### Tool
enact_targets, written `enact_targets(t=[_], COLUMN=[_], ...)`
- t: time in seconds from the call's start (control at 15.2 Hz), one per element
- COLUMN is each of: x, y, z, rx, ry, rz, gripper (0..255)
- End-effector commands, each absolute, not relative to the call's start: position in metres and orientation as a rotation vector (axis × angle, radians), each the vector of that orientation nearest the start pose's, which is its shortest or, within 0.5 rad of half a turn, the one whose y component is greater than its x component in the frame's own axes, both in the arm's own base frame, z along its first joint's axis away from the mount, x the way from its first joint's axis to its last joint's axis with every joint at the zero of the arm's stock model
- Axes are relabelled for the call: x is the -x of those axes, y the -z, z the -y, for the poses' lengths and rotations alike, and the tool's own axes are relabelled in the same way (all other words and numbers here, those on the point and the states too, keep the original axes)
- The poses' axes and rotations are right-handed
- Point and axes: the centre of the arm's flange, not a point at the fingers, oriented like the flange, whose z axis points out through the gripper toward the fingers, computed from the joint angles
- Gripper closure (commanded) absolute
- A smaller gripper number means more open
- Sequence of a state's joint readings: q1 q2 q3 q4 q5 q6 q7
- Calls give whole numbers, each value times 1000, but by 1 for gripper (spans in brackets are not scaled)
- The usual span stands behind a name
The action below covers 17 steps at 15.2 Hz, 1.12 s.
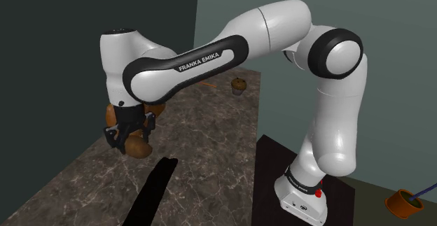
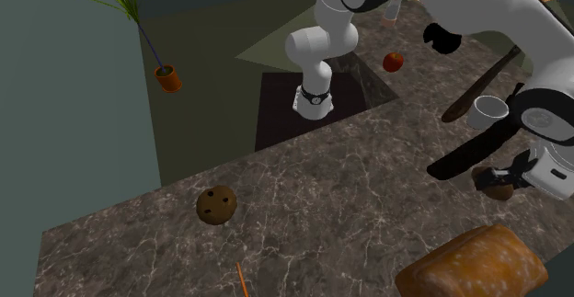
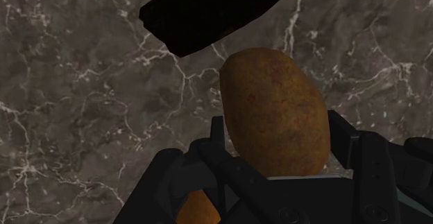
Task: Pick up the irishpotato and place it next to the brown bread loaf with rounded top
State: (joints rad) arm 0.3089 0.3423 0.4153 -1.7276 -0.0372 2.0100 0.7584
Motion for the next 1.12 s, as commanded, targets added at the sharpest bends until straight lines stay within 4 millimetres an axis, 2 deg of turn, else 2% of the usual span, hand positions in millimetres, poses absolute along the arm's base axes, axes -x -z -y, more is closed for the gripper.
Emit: enact_targets(t=[0.0, 0.59, 1.06], x=[-496, -496, -496], y=[-385, -338, -338], z=[-406, -406, -406], rx=[3082, 3082, 3082], ry=[-141, -141, -141], rz=[-57, -57, -57], gripper=[255, 255, 255])
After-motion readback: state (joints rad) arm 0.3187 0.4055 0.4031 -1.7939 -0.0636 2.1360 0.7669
